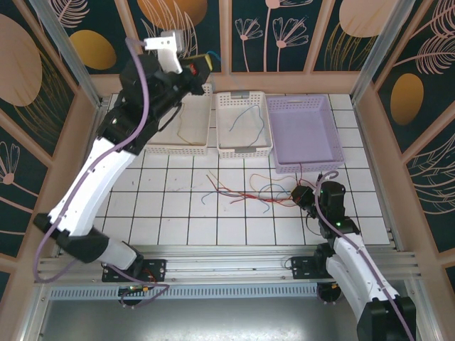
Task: Untangle the cables
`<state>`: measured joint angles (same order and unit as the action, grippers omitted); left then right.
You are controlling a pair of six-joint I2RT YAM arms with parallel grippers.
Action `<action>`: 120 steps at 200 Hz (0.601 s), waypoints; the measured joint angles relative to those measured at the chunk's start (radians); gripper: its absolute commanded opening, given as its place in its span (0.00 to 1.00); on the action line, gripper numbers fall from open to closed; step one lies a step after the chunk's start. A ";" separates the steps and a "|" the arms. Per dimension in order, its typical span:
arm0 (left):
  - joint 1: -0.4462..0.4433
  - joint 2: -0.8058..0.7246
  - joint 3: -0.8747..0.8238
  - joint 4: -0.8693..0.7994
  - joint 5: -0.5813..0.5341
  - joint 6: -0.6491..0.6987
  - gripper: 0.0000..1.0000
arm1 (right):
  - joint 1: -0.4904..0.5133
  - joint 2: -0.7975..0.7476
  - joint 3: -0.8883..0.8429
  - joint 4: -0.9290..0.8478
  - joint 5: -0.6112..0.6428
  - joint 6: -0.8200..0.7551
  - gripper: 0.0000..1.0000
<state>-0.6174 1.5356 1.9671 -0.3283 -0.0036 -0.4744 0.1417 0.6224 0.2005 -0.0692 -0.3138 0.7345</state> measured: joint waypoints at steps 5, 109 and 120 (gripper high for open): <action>0.000 0.033 0.045 -0.004 0.000 0.005 0.00 | 0.000 -0.005 0.000 -0.001 -0.002 0.000 0.00; 0.016 0.462 0.312 -0.004 0.032 0.021 0.00 | 0.002 -0.037 0.002 -0.011 -0.028 -0.022 0.00; 0.019 0.490 0.309 0.005 0.039 0.021 0.00 | 0.004 -0.037 0.002 -0.011 -0.028 -0.022 0.00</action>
<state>-0.5983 2.0254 2.2765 -0.3229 0.0357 -0.4534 0.1459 0.5850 0.2028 -0.0799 -0.3420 0.7128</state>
